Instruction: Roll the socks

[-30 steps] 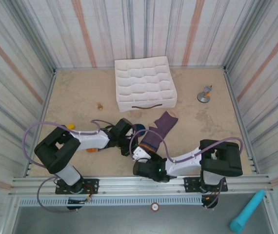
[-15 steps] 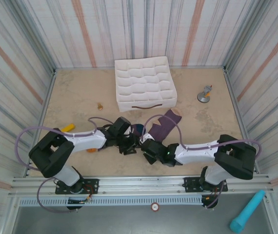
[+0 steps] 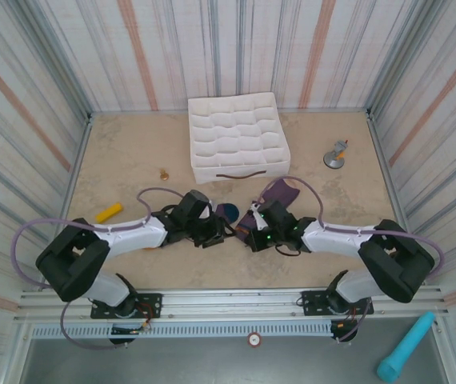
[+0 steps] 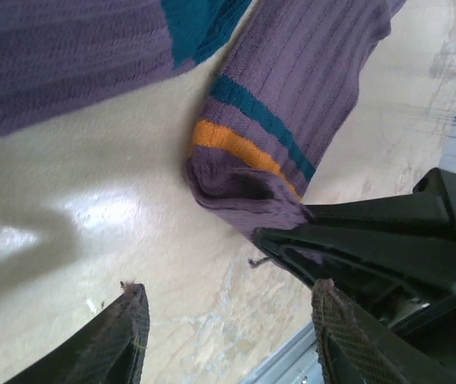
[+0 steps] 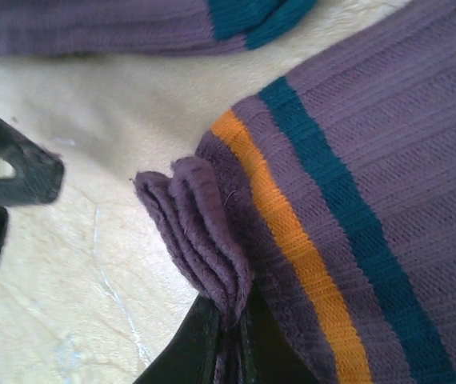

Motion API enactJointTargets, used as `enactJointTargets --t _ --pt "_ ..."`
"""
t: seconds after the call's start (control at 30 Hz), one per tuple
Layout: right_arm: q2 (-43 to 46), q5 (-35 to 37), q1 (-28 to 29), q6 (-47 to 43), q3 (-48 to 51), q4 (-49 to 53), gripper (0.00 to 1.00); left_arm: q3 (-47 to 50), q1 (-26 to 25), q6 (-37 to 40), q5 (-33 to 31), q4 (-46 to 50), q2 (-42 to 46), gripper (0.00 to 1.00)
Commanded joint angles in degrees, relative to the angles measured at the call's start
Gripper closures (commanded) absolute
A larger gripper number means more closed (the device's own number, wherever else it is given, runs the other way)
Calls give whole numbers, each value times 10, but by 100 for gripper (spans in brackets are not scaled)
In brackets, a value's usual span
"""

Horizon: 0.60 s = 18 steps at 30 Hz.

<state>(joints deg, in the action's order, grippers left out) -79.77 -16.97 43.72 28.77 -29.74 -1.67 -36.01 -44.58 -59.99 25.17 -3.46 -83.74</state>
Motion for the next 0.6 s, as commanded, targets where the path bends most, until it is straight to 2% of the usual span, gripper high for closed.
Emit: enactJointTargets --t 0.0,0.17,0.33,0.57 --pt "11 -135 -49 68 28 -68 100 15 5 13 -21 -56 -19 48" --pt "-12 -217 -121 130 56 -145 100 -3 5 23 -32 -59 -44 50" --pt "-37 -228 -132 124 47 -127 100 -19 -4 24 -42 -61 -70 52" --pt "-105 -256 -160 170 51 -171 100 -35 -15 28 -67 -69 -97 51"
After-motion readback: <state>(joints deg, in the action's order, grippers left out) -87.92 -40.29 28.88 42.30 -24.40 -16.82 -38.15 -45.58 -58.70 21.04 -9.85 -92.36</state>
